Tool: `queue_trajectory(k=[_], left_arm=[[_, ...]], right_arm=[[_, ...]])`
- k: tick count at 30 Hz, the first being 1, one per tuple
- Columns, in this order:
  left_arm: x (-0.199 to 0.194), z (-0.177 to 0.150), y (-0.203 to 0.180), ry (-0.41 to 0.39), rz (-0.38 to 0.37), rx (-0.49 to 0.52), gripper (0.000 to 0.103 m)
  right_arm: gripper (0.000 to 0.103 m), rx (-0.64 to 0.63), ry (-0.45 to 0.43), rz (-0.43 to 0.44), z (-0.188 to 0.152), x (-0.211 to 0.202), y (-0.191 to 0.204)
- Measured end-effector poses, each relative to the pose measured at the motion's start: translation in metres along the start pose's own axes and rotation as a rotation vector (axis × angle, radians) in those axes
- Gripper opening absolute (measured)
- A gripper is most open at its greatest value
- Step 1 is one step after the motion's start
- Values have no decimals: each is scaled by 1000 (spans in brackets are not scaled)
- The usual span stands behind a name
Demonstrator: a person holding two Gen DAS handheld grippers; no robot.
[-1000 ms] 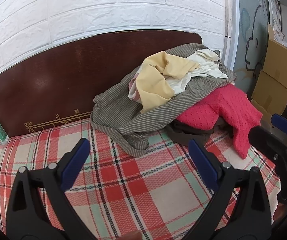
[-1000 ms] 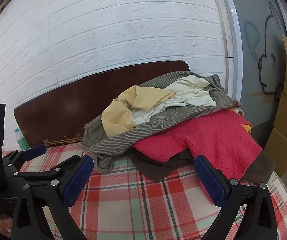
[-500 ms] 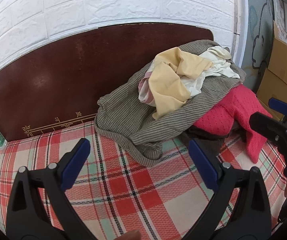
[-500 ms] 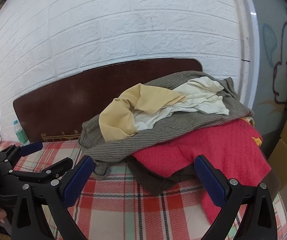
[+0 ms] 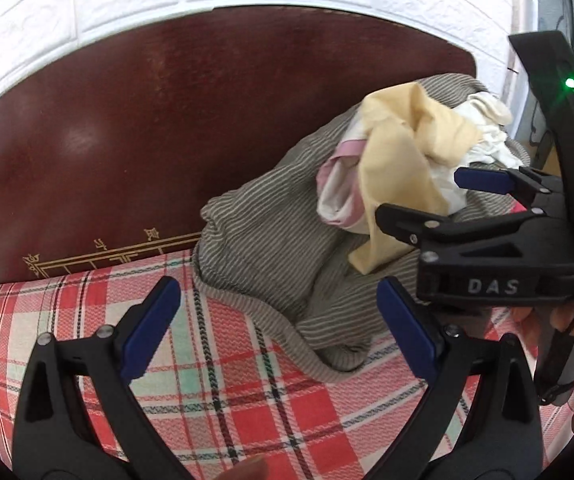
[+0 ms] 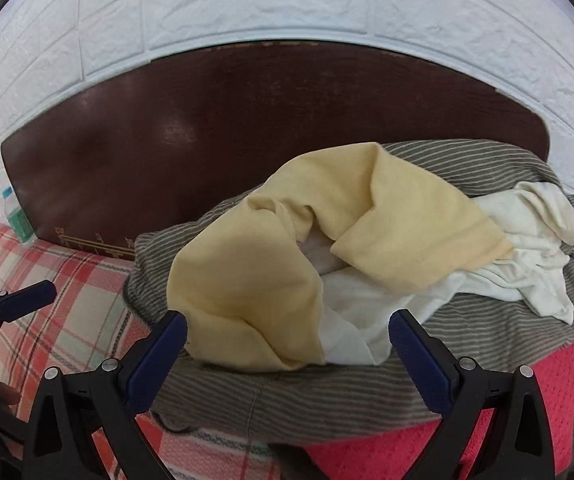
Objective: Fold clothes
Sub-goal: 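Grasp the white-and-yellow T-shirt from the pile with the right gripper, then lift the T-shirt with the right gripper while the left gripper grasps its hem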
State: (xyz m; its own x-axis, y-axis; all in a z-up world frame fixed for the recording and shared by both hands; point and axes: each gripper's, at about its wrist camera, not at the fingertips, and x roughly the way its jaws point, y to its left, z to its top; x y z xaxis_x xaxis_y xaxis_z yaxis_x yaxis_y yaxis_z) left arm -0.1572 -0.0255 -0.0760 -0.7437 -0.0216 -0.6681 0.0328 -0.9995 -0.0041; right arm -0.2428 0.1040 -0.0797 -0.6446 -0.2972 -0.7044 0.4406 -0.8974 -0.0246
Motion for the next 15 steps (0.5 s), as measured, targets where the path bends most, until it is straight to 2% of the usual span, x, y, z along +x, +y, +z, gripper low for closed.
queue_trajectory(k=[1, 3, 5, 8, 15], left_arm=[[3, -1, 3, 5, 4, -4, 99], [8, -4, 8, 16, 7, -13, 99], [10, -7, 13, 24, 9, -20, 99], [5, -9, 18, 16, -4, -30, 99], [-33, -9, 11, -54, -93, -17, 99]], right_arm=[[100, -2, 12, -1, 0, 5, 0], [83, -6, 36, -4, 1, 16, 0], [26, -10, 60, -6, 2, 27, 0], [10, 43, 34, 41, 1, 15, -10], [8, 173, -153, 231, 14, -97, -35]])
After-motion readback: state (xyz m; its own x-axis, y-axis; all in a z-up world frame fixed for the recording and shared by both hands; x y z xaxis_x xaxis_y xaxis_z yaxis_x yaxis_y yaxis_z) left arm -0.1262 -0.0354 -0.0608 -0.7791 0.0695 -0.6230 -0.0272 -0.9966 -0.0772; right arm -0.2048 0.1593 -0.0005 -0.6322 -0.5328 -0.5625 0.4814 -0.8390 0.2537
